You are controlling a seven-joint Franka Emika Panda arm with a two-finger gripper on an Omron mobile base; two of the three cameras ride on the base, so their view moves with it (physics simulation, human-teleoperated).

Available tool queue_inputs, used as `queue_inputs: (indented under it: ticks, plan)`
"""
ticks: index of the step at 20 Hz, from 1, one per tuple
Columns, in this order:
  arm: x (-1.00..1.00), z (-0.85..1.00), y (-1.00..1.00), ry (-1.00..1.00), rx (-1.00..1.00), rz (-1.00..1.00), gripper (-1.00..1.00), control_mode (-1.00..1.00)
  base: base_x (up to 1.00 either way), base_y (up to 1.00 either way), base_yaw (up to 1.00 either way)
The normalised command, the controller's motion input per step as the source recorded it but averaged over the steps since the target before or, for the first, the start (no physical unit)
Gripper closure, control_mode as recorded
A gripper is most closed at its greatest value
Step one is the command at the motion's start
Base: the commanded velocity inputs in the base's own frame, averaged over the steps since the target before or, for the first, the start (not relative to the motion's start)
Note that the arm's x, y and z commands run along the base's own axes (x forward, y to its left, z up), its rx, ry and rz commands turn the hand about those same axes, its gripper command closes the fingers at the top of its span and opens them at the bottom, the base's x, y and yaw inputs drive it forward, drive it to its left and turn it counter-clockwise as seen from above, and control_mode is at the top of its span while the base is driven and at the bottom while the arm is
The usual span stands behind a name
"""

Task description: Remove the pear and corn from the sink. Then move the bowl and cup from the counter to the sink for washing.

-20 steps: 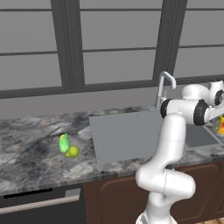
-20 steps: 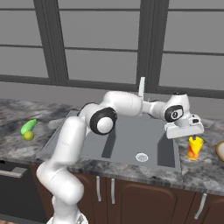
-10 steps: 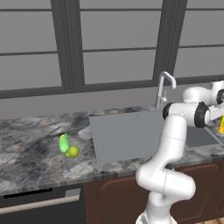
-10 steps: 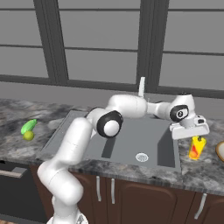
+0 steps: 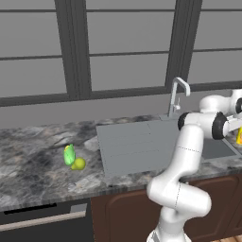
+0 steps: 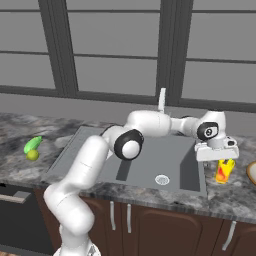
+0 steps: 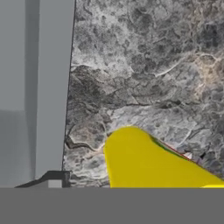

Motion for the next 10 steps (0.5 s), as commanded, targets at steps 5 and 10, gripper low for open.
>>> queue_inputs:
  ticks: [5,10]
  plan:
    - [-0.22,-0.01,0.18,0.00,0.04,0.00,1.00,-1.00,0.00,0.00,0.00]
    - [-0.27,0.02,0.29,0.00,0.04,0.01,1.00,-1.00,0.00,0.00,0.00]
